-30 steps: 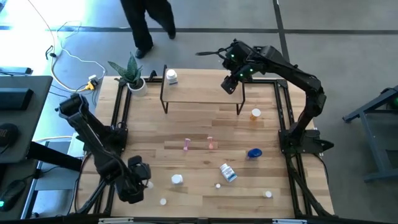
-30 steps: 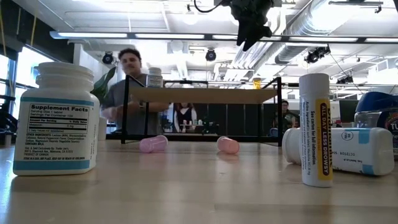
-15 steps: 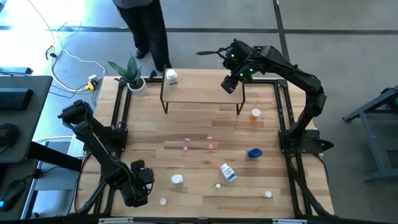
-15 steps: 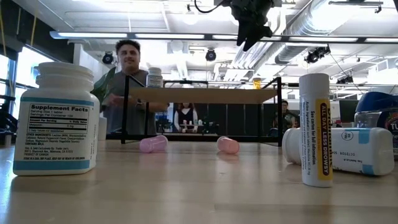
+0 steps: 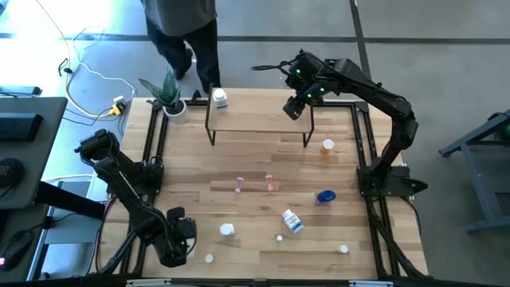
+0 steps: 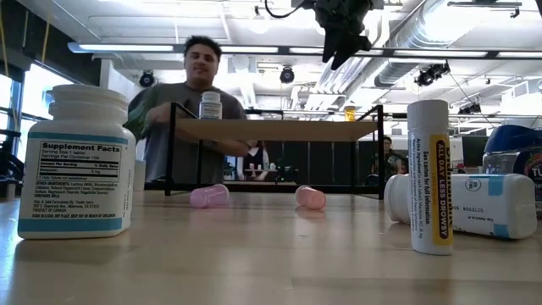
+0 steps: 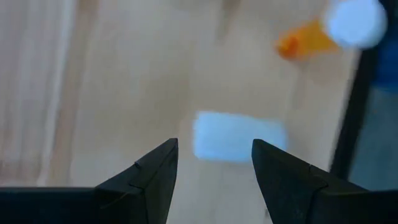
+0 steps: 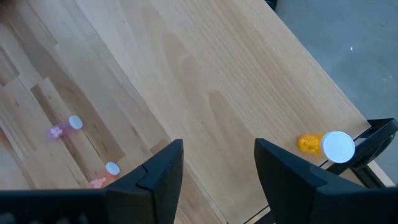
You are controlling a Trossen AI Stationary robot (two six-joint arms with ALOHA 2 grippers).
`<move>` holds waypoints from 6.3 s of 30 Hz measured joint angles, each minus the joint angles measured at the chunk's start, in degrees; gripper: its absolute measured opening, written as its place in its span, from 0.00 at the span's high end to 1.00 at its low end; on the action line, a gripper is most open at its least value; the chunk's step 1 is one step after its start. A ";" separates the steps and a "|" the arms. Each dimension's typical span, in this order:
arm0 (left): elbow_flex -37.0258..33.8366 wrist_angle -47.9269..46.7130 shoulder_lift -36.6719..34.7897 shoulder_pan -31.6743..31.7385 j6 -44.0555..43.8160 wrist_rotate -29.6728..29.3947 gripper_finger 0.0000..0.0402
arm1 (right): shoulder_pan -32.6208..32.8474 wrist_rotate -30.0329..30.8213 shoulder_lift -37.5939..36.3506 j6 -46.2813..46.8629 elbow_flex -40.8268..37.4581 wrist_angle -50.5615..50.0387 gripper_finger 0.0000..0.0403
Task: Pick and place medicine bottles onto shelf by color
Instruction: Put the white pill bottle on the shelf
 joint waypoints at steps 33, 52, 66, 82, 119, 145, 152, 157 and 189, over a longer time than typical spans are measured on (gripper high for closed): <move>3.61 3.42 7.05 1.05 78.59 4.74 0.51 | 0.00 -0.02 0.02 2.42 -0.02 -0.02 0.53; 3.64 4.77 12.36 3.12 81.98 7.08 0.53 | 0.00 -0.05 0.02 3.65 -0.04 -0.02 0.53; 3.64 4.65 12.31 4.22 60.04 3.50 0.66 | 1.26 -0.05 0.02 3.48 -0.04 -0.46 0.53; 3.64 -7.65 7.24 4.85 22.72 -10.72 0.66 | 4.16 -0.78 -1.49 4.19 -0.04 -0.33 0.53; 3.64 25.26 -12.98 45.97 58.26 -37.29 0.66 | 6.86 -22.89 -1.33 -14.18 -0.15 22.70 0.53; 3.64 42.93 -12.72 58.12 88.07 -39.65 0.66 | 7.23 -14.34 5.75 -11.55 -0.20 33.11 0.53; 3.64 42.96 -12.72 58.10 85.68 -39.61 0.66 | 7.72 -14.34 5.95 -10.87 -0.20 34.82 0.53; 3.64 43.07 -12.72 58.10 85.95 -39.41 0.66 | 8.35 -14.24 6.27 -10.01 -0.20 36.97 0.53; 3.61 45.62 -12.70 58.06 85.95 -38.58 0.65 | 9.49 -13.05 8.39 -6.57 -0.20 39.04 0.70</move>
